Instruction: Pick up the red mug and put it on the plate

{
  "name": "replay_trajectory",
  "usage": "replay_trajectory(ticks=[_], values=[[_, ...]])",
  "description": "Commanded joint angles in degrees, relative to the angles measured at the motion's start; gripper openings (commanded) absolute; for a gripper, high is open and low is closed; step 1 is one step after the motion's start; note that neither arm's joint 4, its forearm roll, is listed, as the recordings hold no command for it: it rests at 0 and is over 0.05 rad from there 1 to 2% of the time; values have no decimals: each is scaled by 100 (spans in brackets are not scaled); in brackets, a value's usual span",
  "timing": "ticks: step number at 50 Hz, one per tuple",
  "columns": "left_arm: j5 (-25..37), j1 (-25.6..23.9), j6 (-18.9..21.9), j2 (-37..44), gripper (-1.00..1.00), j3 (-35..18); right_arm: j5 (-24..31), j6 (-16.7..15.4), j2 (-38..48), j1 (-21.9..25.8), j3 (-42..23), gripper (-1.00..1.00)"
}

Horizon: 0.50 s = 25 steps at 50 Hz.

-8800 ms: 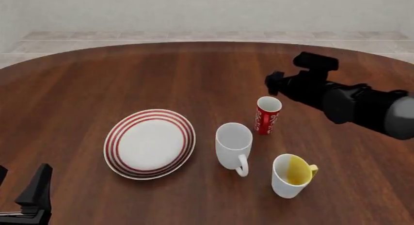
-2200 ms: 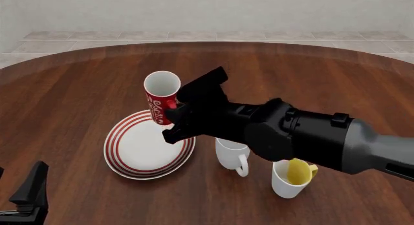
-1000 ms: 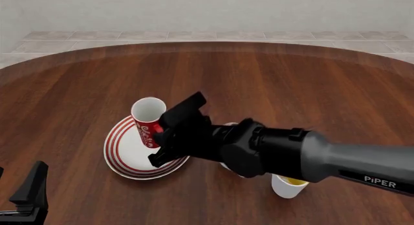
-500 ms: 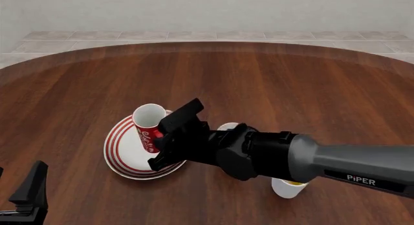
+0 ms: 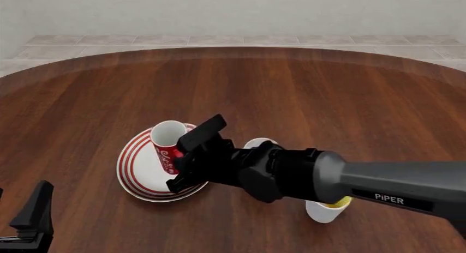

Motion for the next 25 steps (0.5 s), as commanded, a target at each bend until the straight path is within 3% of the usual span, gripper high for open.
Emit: replay_trajectory(ticks=[1, 25], values=[[1, -3, 5, 0, 100, 0, -4, 18, 90, -11, -85, -100], [-25, 25, -41, 0, 100, 38, 66, -53, 353, -111, -377, -100]])
